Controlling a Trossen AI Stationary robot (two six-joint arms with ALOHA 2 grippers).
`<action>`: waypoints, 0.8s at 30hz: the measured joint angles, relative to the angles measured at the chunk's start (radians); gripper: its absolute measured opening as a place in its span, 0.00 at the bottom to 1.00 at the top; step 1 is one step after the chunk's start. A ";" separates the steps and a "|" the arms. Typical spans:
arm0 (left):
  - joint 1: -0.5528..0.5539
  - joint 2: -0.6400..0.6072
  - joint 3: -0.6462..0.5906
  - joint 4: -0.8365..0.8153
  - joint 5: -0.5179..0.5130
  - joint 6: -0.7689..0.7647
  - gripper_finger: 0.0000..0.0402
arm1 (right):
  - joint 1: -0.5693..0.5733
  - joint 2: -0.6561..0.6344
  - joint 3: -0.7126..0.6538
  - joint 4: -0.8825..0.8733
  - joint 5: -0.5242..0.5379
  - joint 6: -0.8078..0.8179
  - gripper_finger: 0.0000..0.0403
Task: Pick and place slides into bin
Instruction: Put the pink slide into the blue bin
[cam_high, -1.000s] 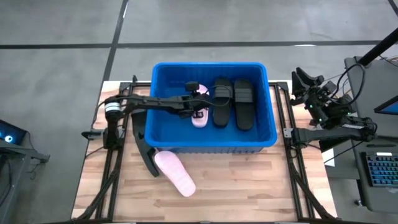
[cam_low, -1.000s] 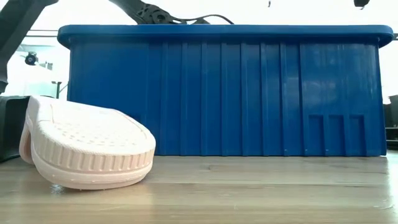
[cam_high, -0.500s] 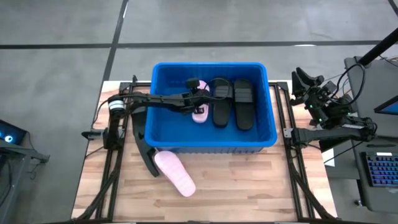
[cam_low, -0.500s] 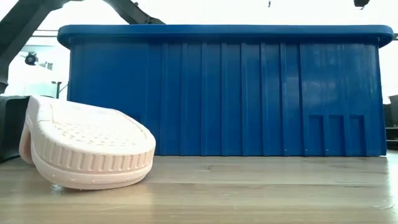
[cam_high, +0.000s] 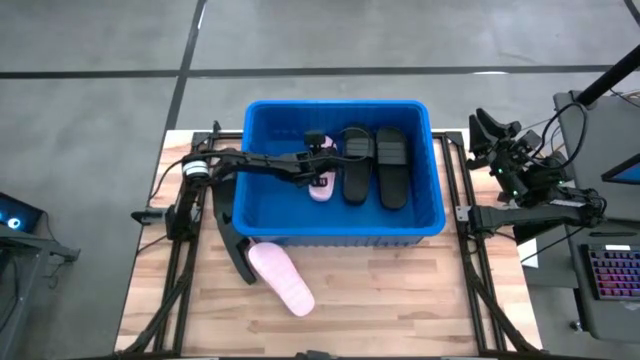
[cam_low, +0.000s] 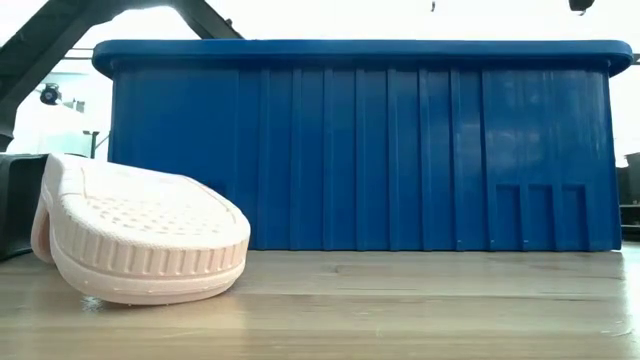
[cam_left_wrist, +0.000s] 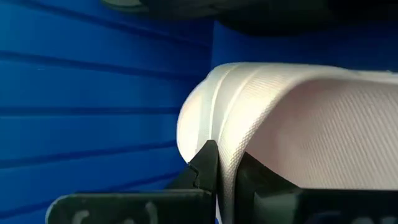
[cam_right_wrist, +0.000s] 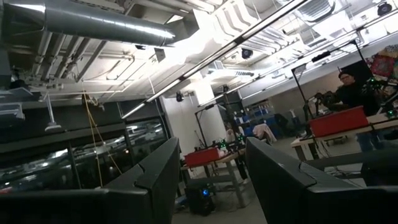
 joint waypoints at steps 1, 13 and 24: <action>0.000 -0.001 0.003 0.001 0.000 -0.002 0.00 | 0.000 0.000 0.000 0.000 0.000 0.000 0.44; 0.007 -0.004 0.021 0.032 0.018 -0.066 0.00 | 0.000 0.000 0.000 0.000 0.000 0.000 0.44; 0.024 0.003 0.013 0.056 0.036 -0.105 0.00 | 0.000 0.000 0.000 -0.001 0.000 0.000 0.44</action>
